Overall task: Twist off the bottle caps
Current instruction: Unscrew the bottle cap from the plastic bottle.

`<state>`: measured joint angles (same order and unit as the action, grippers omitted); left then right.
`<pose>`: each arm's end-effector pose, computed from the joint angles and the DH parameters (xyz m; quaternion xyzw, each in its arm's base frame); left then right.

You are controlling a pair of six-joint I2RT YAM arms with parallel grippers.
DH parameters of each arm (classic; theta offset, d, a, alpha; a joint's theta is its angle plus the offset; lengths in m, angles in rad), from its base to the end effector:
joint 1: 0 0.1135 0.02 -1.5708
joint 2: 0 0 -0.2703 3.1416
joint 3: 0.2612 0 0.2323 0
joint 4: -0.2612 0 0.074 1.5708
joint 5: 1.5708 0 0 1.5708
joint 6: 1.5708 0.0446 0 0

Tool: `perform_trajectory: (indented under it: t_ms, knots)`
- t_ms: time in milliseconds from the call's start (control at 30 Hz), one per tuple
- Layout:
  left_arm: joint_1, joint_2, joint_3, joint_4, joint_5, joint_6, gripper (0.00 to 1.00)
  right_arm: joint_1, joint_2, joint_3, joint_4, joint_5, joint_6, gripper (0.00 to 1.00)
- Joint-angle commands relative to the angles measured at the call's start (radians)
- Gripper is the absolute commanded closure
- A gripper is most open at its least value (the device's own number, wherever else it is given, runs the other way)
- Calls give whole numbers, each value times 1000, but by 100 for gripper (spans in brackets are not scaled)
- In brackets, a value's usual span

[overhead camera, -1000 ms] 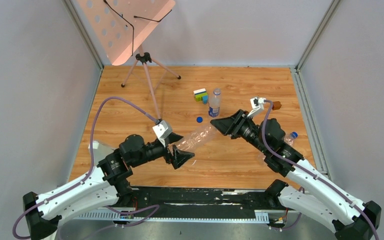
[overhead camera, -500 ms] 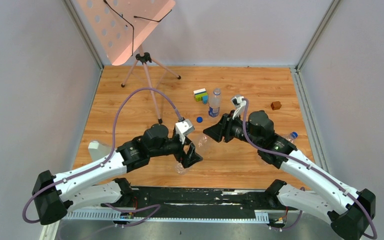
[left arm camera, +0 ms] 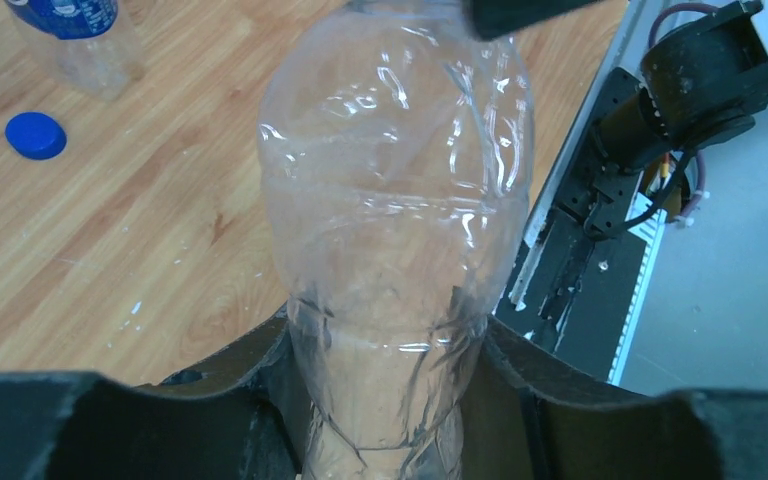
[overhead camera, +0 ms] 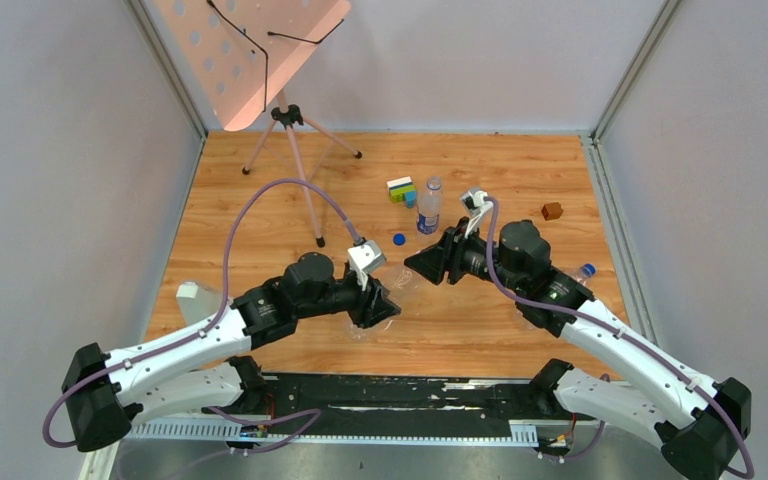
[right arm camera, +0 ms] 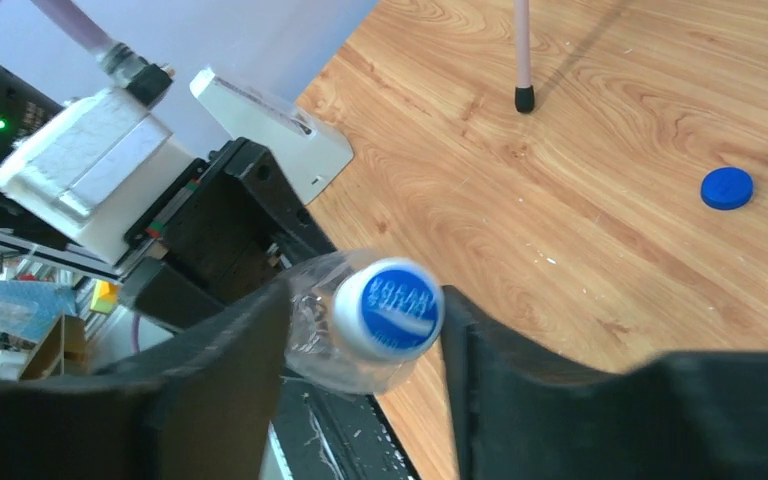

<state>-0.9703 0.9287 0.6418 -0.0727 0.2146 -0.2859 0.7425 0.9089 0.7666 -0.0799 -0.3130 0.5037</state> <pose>0.1054 -0.1707 0.2826 0.3317 0.7496 -0.4038 0.4062 0.1367 0.1441 0.3286 -0.1885 0.7545 0.4588 0.4298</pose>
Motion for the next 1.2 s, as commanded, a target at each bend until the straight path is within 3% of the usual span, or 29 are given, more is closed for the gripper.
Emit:
perform_trajectory:
  t_ms: [0, 133, 367, 700, 1033, 1167]
  knots:
    - [10, -23, -18, 60, -99, -6, 75, 7, -41, 19, 40, -34, 37, 39]
    - [8, -55, -64, 105, -144, 23, 87, -24, -61, 36, -24, 39, 88, 30]
    - [-58, -153, -189, 250, -237, 184, 96, -103, -60, 27, -38, -71, 213, 35]
    - [-83, -135, -175, 229, -247, 270, 96, -103, 38, 51, -36, -188, 223, 48]
    - [-84, -124, -145, 167, -221, 307, 96, -102, 59, 62, -32, -216, 203, 50]
    - [-85, -122, -142, 166, -221, 310, 96, -103, 85, 70, -31, -240, 196, 57]
